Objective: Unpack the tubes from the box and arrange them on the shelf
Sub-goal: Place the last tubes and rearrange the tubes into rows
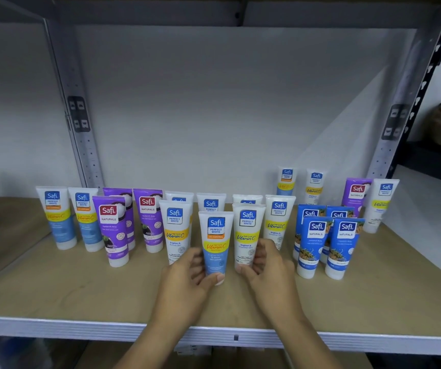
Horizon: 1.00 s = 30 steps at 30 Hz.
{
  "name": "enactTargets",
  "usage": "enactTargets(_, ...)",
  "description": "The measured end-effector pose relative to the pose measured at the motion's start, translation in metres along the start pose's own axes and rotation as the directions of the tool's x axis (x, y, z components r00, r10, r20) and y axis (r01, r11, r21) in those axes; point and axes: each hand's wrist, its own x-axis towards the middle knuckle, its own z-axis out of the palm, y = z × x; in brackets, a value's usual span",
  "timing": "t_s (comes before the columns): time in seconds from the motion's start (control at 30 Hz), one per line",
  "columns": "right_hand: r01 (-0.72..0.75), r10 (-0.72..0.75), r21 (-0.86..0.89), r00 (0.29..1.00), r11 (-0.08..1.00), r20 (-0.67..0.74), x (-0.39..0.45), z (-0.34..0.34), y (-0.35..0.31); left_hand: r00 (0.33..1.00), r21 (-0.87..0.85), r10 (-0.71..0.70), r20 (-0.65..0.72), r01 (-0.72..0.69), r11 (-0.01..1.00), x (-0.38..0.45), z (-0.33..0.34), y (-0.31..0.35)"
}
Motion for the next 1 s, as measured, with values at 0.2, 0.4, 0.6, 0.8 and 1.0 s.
enactTargets(0.2,-0.018,0.018,0.033,1.000,0.999,0.006,-0.003,-0.002,-0.001,0.999,0.057,0.040,0.007,-0.040,0.998,0.001,-0.002,-0.004)
enactTargets(0.4,0.021,-0.038,-0.223,0.997,0.975,-0.074,-0.032,-0.008,-0.006,0.997,0.079,0.071,0.016,-0.072,0.994,-0.006,-0.012,-0.004)
enactTargets(0.6,0.344,-0.214,-0.369,0.912,0.863,0.351,-0.058,0.001,-0.027,0.998,0.077,0.066,0.024,-0.067,0.995,-0.022,-0.041,-0.004)
enactTargets(0.8,0.618,-0.347,-0.244,0.675,0.747,0.651,-0.063,0.040,-0.065,0.997,0.146,0.065,-0.036,-0.060,0.988,-0.036,-0.095,-0.011)
enactTargets(1.0,0.715,-0.411,-0.152,0.547,0.682,0.729,-0.061,0.087,-0.094,0.994,0.210,0.013,-0.111,0.010,0.978,-0.035,-0.157,-0.030)
